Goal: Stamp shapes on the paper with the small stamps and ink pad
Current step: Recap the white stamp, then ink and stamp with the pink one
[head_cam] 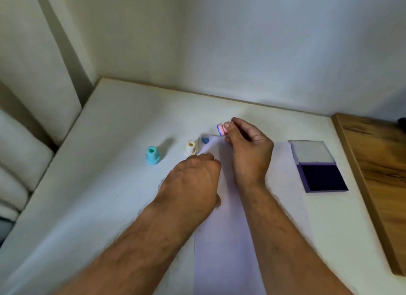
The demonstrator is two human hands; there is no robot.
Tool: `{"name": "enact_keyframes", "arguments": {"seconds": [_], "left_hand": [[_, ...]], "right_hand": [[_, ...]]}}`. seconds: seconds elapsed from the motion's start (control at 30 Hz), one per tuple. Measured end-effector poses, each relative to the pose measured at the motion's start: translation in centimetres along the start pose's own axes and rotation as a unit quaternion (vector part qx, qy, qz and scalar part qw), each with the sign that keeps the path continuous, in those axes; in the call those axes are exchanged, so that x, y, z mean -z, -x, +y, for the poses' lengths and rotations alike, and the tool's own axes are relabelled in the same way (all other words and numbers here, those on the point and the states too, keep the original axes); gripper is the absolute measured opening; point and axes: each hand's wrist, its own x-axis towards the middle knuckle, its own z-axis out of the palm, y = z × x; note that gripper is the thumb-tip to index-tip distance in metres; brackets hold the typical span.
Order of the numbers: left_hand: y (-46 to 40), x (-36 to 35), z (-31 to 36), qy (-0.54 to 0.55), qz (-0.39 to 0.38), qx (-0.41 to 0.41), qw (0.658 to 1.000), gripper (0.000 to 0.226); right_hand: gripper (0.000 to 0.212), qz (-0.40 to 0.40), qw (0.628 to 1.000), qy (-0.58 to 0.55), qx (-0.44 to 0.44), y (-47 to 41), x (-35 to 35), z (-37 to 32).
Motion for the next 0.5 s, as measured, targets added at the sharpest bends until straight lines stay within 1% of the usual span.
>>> {"name": "enact_keyframes", "arguments": {"seconds": [0.1,0.13,0.23,0.3,0.4,0.5], "left_hand": [[-0.4,-0.28,-0.38,0.005,-0.048,0.012,0.999,0.078],[-0.41,-0.32,-0.41,0.005,-0.053,0.012,0.998,0.079],[-0.05,-0.27,-0.35,-0.016,-0.002,-0.02,1.0,0.07],[0.1,-0.33,-0.42,-0.018,0.018,-0.034,0.999,0.069],[-0.14,-0.72,-0.78,0.001,-0.002,-0.032,0.999,0.077],[-0.29,-0.93,-0.96,0.016,-0.005,-0.033,0.999,0.08]], "right_hand": [[0.024,-0.002,1.0,0.006,0.008,-0.21,0.21,0.42],[0.024,-0.004,1.0,0.008,0.011,-0.27,0.27,0.4],[0.022,-0.006,1.0,0.012,0.019,-0.17,0.24,0.49],[0.023,-0.003,0.999,0.022,0.033,0.12,0.07,0.64],[0.026,0.003,0.997,0.044,0.071,0.35,-0.23,0.84],[0.026,0.0,0.994,0.06,0.089,0.3,-0.31,1.1]]}}
